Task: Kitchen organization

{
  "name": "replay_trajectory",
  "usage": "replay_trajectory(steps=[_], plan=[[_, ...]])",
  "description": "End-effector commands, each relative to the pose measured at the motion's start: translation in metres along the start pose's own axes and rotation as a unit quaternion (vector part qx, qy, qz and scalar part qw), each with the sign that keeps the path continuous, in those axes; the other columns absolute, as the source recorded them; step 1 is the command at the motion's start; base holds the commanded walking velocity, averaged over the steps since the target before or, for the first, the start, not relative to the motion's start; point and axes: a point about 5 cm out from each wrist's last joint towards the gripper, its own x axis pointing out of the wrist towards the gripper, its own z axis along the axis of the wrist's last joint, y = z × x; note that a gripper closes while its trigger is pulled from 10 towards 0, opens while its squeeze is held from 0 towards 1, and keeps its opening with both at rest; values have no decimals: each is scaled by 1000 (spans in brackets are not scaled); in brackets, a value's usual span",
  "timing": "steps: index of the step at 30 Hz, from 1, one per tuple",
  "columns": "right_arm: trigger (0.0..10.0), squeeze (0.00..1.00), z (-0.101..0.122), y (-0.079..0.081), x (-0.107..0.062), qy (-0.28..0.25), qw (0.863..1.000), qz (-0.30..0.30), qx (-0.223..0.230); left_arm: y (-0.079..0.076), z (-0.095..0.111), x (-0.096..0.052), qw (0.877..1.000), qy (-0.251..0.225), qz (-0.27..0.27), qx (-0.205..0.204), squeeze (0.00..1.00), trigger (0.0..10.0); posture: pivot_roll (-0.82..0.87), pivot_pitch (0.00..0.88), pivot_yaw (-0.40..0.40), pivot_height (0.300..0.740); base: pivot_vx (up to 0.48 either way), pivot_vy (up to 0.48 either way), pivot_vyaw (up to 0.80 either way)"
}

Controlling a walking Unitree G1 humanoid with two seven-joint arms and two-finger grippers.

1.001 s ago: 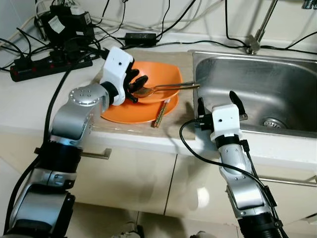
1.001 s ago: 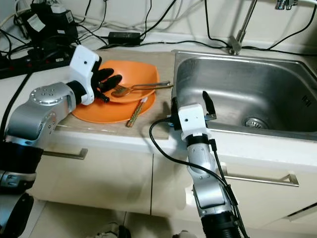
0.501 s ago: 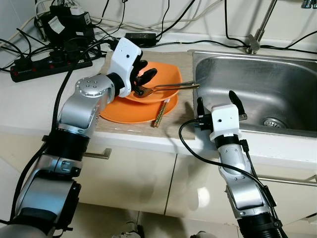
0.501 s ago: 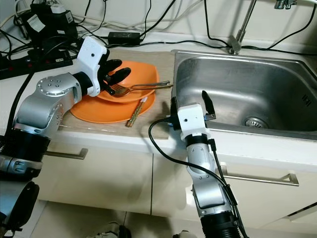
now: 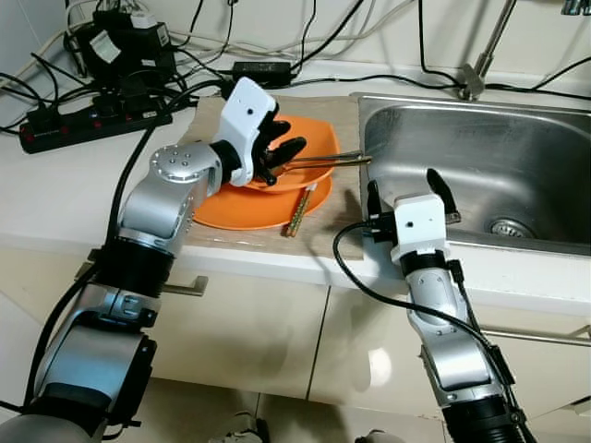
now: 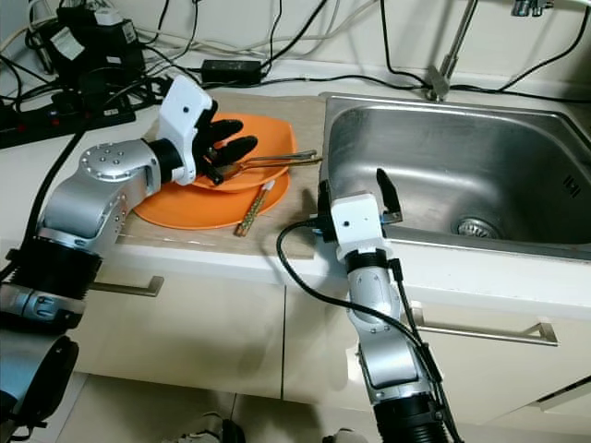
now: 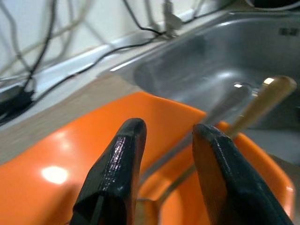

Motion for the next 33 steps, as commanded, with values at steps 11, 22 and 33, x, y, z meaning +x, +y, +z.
replay_trajectory(steps=[11, 22, 33], plan=[[10000, 0, 3, 0, 0, -6, 1000, -3, -1, -4, 6, 5, 998, 18, -60, 25, 0, 10000, -17, 0, 49, 707, 0, 0, 0], [10000, 0, 2, -1, 0, -7, 1000, -3, -3, -5, 6, 6, 996, 26, -82, 32, 0, 10000, -23, 0, 49, 707, 0, 0, 0], [10000, 0, 2, -1, -1, -6, 1000, -2, -4, -6, -7, 6, 993, 55, -104, 26, 0, 10000, -25, 0, 48, 707, 0, 0, 0]])
